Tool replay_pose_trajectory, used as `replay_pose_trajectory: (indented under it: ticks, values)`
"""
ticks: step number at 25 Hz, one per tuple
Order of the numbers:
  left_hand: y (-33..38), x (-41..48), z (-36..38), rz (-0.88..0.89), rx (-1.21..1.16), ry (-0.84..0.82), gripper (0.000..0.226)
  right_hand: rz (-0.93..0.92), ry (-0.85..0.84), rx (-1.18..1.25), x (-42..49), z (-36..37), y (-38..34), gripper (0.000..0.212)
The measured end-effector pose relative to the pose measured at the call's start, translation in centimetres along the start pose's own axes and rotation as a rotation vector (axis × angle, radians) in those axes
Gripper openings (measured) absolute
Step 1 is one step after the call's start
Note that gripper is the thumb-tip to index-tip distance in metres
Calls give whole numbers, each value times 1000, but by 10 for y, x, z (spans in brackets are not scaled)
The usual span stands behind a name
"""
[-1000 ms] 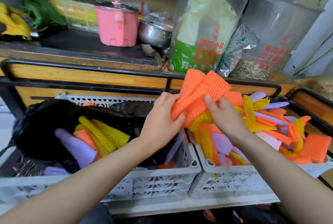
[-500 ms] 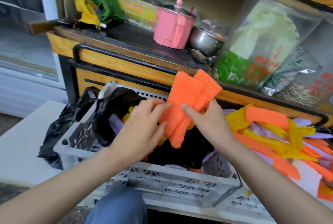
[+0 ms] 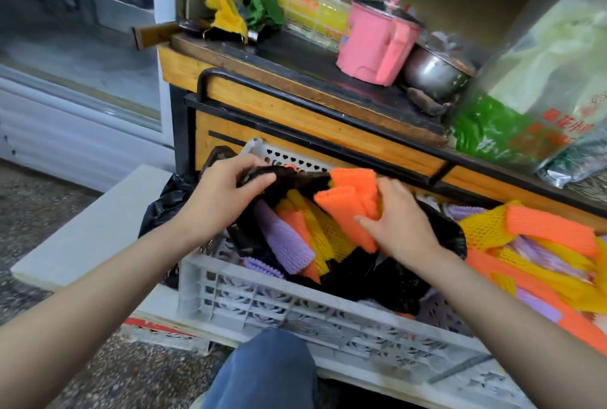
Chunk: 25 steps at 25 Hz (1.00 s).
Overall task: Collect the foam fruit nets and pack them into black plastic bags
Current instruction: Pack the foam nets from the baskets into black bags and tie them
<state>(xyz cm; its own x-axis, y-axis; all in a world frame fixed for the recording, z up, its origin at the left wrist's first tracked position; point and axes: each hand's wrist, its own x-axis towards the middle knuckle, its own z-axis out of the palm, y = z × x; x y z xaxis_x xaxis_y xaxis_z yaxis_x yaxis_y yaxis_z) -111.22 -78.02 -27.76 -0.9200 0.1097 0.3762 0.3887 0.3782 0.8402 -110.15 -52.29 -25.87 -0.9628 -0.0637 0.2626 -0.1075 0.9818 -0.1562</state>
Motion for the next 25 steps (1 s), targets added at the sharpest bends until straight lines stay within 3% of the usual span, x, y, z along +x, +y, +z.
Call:
replay_pose_trajectory:
  ticks: [5,9,12,16,22,25]
  values:
    - [25,3,10,-223,-619,25,20,95,376,-113,32,-18,3,53]
    - [34,6,13,-315,-763,90,19,15,302,-282,28,7,-8,47]
    - [34,5,14,-328,-746,99,18,34,44,-312,12,42,-20,45]
    - [33,3,13,-330,-689,86,20,19,-230,-81,3,68,-27,49]
    - [33,5,20,-260,-520,107,9,-144,-111,78,-10,41,-28,57]
    - [45,8,31,-68,-128,136,19,-305,29,29,-35,12,-11,37]
